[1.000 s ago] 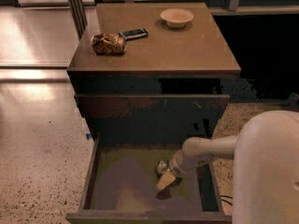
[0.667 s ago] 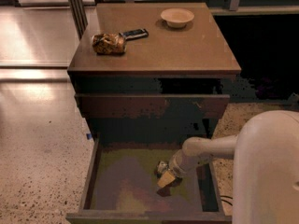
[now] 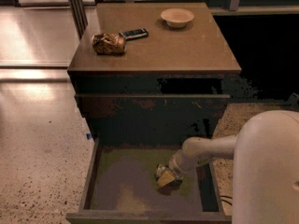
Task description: Pick 7up can from bottom drawer and place on counter
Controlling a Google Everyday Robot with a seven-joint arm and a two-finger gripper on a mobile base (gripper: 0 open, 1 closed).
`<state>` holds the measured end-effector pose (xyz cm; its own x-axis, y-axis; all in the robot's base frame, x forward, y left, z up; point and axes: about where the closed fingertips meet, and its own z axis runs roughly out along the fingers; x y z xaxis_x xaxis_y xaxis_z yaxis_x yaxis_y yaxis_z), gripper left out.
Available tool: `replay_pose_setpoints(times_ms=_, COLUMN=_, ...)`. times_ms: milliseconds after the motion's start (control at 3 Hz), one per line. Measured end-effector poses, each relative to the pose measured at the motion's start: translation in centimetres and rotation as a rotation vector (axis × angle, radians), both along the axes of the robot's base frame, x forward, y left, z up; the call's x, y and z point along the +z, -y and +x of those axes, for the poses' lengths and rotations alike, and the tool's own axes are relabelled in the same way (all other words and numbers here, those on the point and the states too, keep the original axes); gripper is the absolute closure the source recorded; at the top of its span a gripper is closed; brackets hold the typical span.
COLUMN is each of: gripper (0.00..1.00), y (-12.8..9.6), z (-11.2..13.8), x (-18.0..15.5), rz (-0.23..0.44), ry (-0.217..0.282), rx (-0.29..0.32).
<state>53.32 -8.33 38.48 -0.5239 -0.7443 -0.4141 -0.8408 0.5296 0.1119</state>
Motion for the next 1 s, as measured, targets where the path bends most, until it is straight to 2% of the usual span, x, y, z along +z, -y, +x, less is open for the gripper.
replay_pose_setpoints(times_ms=333, gripper=0.0, y=0.07, z=-0.03, x=-0.4, rz=-0.001, ry=-0.008, rx=-0.005)
replay_pose_setpoints(times_ms=667, gripper=0.19, y=0.07, z=-0.04, x=-0.41, rz=-0.001, ry=-0.008, rx=-0.005)
replay_pose_setpoints(times_ms=1000, gripper=0.25, y=0.05, z=-0.07, x=-0.48, rz=0.0, ry=-0.01, rx=-0.006)
